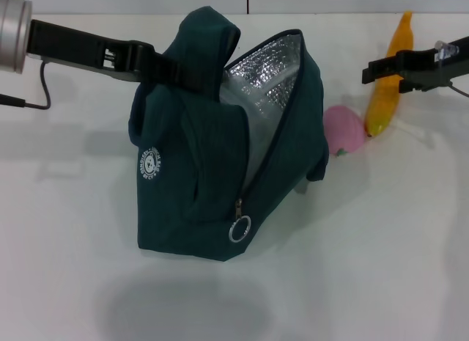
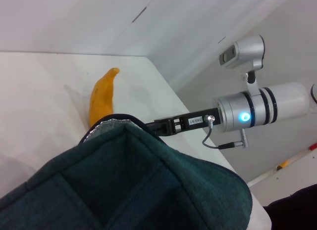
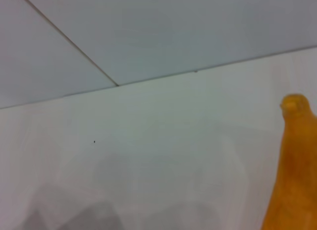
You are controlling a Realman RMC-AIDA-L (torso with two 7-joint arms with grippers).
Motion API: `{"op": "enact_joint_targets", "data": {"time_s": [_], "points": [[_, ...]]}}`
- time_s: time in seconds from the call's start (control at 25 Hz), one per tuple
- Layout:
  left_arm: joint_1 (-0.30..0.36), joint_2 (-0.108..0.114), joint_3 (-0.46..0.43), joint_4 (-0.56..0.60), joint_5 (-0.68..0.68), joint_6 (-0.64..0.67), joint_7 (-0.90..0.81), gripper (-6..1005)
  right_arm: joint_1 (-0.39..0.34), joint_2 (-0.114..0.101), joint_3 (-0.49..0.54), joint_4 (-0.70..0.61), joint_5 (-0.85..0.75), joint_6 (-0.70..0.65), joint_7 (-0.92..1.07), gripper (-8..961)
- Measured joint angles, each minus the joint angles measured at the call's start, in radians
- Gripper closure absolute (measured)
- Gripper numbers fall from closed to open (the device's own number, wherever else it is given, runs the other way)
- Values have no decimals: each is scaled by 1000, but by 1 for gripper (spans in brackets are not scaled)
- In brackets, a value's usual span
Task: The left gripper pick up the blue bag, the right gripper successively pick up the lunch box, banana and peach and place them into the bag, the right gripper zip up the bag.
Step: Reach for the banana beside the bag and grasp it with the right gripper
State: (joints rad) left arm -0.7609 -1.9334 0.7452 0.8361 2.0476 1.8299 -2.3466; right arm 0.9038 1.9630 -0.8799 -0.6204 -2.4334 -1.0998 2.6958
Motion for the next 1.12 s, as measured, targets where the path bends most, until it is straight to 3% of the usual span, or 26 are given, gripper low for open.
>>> {"op": "enact_joint_targets", "data": {"time_s": [0.52, 1.12], "points": [[5, 5, 0, 0, 1, 6, 3, 959, 3, -27, -13, -54, -34, -68, 75, 127], [0, 5, 2, 0, 3, 6, 4, 959, 17, -28, 50, -52, -105, -27, 146, 145]]}}
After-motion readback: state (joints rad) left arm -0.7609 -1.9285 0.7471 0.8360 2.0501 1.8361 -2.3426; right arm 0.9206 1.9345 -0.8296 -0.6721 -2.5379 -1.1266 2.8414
